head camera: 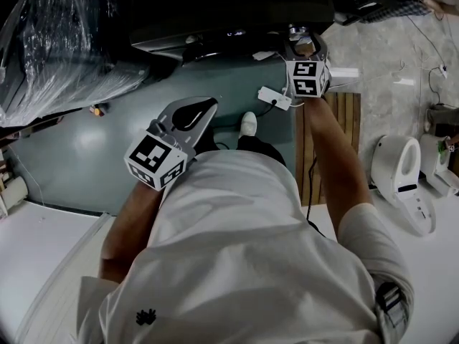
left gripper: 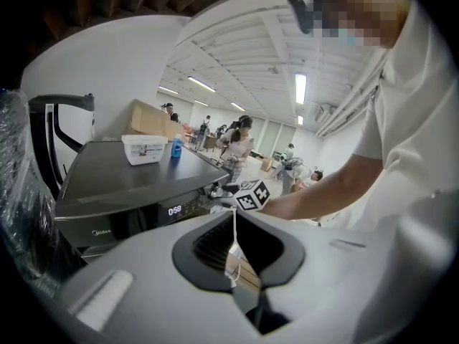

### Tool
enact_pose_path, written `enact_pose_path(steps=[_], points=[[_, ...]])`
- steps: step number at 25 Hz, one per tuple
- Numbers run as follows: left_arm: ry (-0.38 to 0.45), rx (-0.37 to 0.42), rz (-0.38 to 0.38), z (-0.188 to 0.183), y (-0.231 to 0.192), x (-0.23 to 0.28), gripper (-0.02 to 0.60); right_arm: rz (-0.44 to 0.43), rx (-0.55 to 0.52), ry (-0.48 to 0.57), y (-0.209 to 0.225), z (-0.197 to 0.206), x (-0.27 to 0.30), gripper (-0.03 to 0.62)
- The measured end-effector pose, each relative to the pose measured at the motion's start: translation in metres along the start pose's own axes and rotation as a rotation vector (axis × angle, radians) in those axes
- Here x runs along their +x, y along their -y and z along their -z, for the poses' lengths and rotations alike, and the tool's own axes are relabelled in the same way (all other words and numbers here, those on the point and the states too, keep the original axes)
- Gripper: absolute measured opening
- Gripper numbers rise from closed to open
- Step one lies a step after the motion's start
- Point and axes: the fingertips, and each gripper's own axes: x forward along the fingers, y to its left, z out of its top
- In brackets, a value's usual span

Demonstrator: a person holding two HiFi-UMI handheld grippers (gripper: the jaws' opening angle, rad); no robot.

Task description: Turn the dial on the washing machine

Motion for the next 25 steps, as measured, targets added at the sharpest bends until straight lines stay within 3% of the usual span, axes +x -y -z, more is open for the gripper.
enact_pose_path(steps=[3, 8, 11, 18, 25], points=[[-0.001, -0.004, -0.005, 0.001, -0.002, -0.001, 0.058, 0.020, -0.057, -0.013, -0.003, -0.003, 0.005, 0.272], [0.001, -0.009, -0.014, 0.000, -0.005, -0.003, 0.059, 0.058, -0.039, -0.040, 0.003, -0.004, 0.010, 0.272], [0.002, -0.014, -0.019, 0.002, -0.007, -0.005, 0.060, 0.063, 0.035, -0.038, 0.008, -0.002, 0.010, 0.270], [0.004, -0.018, -0.018, 0.001, -0.009, -0.003, 0.058, 0.021, 0.352, 0.003, 0.017, -0.004, 0.004, 0.270], [0.003, -0.013, -0.013, 0.000, -0.009, -0.001, 0.059, 0.003, 0.303, 0.010, 0.016, -0.007, 0.004, 0.272]])
